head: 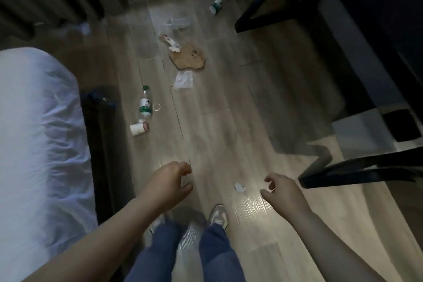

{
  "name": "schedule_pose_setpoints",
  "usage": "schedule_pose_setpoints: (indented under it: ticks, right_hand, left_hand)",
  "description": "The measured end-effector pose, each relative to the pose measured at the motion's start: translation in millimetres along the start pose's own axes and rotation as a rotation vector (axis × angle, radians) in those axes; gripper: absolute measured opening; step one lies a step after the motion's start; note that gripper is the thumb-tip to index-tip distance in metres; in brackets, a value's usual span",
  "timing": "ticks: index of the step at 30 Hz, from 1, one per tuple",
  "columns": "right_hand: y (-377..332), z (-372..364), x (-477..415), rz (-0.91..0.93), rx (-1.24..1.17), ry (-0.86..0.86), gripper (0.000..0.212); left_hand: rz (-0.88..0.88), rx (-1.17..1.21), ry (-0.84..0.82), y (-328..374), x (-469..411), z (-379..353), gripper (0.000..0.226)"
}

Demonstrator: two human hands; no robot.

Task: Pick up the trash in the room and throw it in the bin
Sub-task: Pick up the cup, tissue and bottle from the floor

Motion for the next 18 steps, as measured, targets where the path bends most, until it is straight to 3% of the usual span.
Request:
schedule_pose_setpoints:
  ticks: [7,14,18]
  right_hand:
    - [39,-86,-144,-0.108,-0.166,0.013,0.037]
    - [122,-200,-265,-0.271,-0.278,0.078,0.051]
    - [161,-249,-321,-0.263,-0.321,0.144,0.049]
  left_hand:
    - [-0.069,-0.090,-0.113,-53,-169,-54,0.038]
    - [-0.141,-0.175,-0.118,-103,-315,-148,0.040]
    - [-0.189,-0.183,-0.147,-119,-385,-202,0.043]
Point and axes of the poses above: each hand's wrist, its own x-axis away from the middle knuckle, its own z-axis out of the back of the hand, y = z × x, the point moved 7 cm from there along -x, towards the middle knuckle, and after that the axes turned 14 degrees about -y, right-handed, at the moved point
